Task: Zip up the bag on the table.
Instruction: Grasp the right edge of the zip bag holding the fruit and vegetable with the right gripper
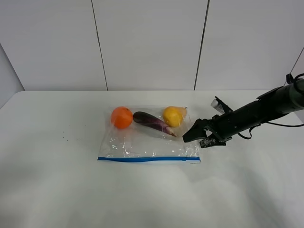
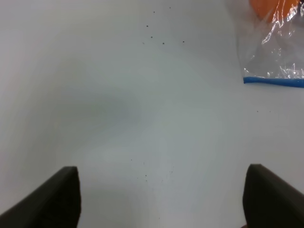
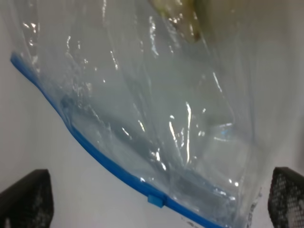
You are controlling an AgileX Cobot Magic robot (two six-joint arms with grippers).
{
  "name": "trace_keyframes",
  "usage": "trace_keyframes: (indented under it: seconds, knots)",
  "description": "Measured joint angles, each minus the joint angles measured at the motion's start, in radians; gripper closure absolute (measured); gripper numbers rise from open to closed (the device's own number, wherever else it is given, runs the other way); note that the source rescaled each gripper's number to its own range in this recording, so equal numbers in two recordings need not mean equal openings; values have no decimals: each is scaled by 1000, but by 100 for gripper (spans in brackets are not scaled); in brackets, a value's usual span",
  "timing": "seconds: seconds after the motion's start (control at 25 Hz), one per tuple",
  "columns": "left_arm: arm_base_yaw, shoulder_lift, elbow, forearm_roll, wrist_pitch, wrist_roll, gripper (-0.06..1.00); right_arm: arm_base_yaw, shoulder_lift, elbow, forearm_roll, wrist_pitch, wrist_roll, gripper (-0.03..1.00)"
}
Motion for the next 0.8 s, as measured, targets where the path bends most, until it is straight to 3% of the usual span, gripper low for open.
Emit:
trace_keyframes:
  seconds: [0.44,0.72,0.8]
  knots:
    - [0,0,0,0,0,0,0,0,66,-2,48,59,-66,1]
    - [0,0,0,0,0,0,0,0,73,-2,52,59,-72,26]
    - [0,0,0,0,0,0,0,0,73,-2,43,59,-69,38]
